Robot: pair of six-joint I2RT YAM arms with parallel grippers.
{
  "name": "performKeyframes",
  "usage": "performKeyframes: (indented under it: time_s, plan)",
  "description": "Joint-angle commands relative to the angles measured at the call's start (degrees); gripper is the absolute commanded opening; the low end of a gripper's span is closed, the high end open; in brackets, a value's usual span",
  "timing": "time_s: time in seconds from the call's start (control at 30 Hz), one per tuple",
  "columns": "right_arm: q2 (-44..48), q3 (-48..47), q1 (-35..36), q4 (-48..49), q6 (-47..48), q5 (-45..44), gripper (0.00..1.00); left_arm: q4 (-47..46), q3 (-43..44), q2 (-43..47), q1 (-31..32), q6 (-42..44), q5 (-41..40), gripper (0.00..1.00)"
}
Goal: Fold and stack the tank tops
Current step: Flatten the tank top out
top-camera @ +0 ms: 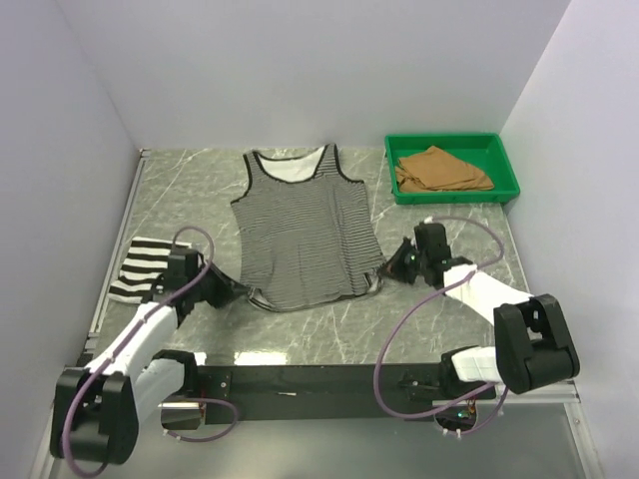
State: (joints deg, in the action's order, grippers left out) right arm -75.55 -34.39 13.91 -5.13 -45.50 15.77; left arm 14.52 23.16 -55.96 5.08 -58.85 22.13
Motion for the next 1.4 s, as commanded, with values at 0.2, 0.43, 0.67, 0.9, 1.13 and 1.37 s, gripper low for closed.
performKeyframes:
  time_s: [0.2,0.43,0.67,0.9,1.13,1.37]
  plan:
    - [11.3,4.7,-2.3,-3.3,0.8,-2.8,0.46,5.9,-1.3,7.5,6.1,-2.4,-4.0,0.11]
    - [19.5,1.3,-2.4,-12.6,4.4,-10.1,0.52,17.4,2.7,11.9,6.2,-0.5,-6.5,0.34]
    - [15.4,-1.1,3.3,-10.6,3.8,-12.5,0.5,16.9,10.7,9.7,6.2,2.9,-11.0,0.23]
    - [5.7,1.1,5.7,-4.5,1.0,-13.0,0.41,6.9,9.9,-1.4,8.5,3.2,-7.5,0.01]
    - [4.5,6.8,1.6,-2.5,0.5,-11.4,0.37,3.1,3.1,-6.1,15.2,-0.1,-12.7,0.01]
    - [1.2,6.6,-3.4,-6.1,2.0,-9.6,0.29,4.2,-0.7,-7.8,17.9,-4.9,-17.5,0.01]
